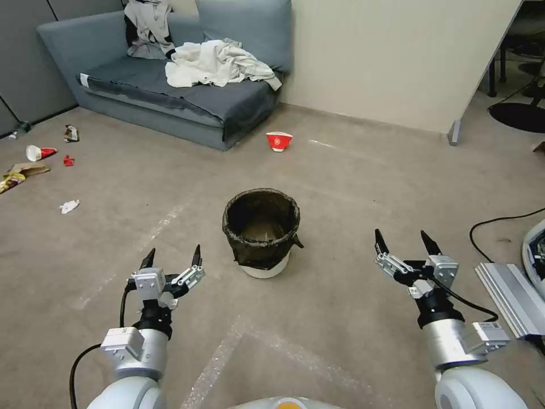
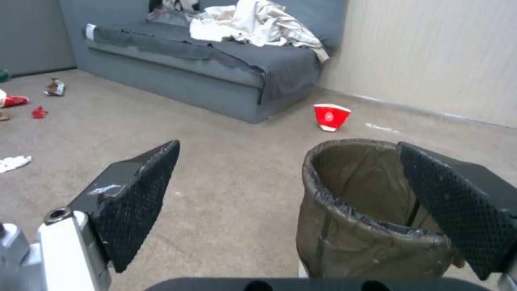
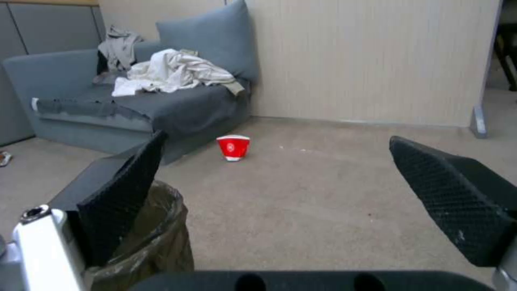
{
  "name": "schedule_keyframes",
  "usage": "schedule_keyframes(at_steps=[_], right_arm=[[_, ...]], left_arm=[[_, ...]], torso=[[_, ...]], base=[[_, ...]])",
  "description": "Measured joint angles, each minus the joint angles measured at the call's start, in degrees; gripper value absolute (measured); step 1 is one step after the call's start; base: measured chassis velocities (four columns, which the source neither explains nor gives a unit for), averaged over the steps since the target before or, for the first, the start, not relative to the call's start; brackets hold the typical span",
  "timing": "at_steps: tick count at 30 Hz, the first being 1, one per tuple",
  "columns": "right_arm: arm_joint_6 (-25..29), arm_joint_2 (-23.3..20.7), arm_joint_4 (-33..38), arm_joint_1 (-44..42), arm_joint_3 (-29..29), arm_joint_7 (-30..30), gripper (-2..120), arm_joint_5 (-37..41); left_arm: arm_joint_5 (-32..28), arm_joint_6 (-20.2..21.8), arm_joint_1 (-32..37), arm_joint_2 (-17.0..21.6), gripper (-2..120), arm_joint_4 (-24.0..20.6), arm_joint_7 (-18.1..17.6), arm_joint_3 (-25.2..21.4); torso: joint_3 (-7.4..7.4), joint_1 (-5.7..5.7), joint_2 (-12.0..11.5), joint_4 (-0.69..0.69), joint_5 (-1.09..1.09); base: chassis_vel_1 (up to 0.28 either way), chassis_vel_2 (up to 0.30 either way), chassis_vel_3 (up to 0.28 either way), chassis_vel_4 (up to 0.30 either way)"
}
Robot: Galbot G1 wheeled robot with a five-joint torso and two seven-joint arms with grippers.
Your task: Pick up the trash can from the floor.
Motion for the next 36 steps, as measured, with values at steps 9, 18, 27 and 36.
schedule_keyframes(at_steps=[9, 18, 27, 36], right_arm=[[0.0, 0.0, -0.2, 0.0, 0.0, -0.5, 100, 0.0], [0.1, 0.0, -0.4, 0.1, -0.1, -1.0, 100, -0.1], [0.1, 0.0, -0.6, 0.2, -0.1, -1.0, 100, -0.2], [0.1, 0.1, -0.9, 0.2, -0.2, -1.0, 100, -0.3]], left_arm=[[0.0, -0.1, -0.2, 0.0, 100, 0.1, 0.0, 0.0], [-0.1, 0.0, -0.6, 0.0, 100, 0.5, 0.0, -0.1], [-0.2, 0.0, -1.0, 0.0, 100, 1.1, 0.0, -0.2], [-0.6, 0.5, -2.0, 0.5, 100, 2.0, 0.0, -0.2]], torso=[[0.00, 0.00, 0.0, 0.00, 0.00], [0.00, 0.00, 0.0, 0.00, 0.00], [0.00, 0.00, 0.0, 0.00, 0.00], [0.00, 0.00, 0.0, 0.00, 0.00]], base=[[-0.053, 0.053, 0.050, -0.045], [-0.091, 0.095, 0.104, -0.097], [-0.083, 0.076, 0.080, -0.084], [-0.094, 0.102, 0.099, -0.108]])
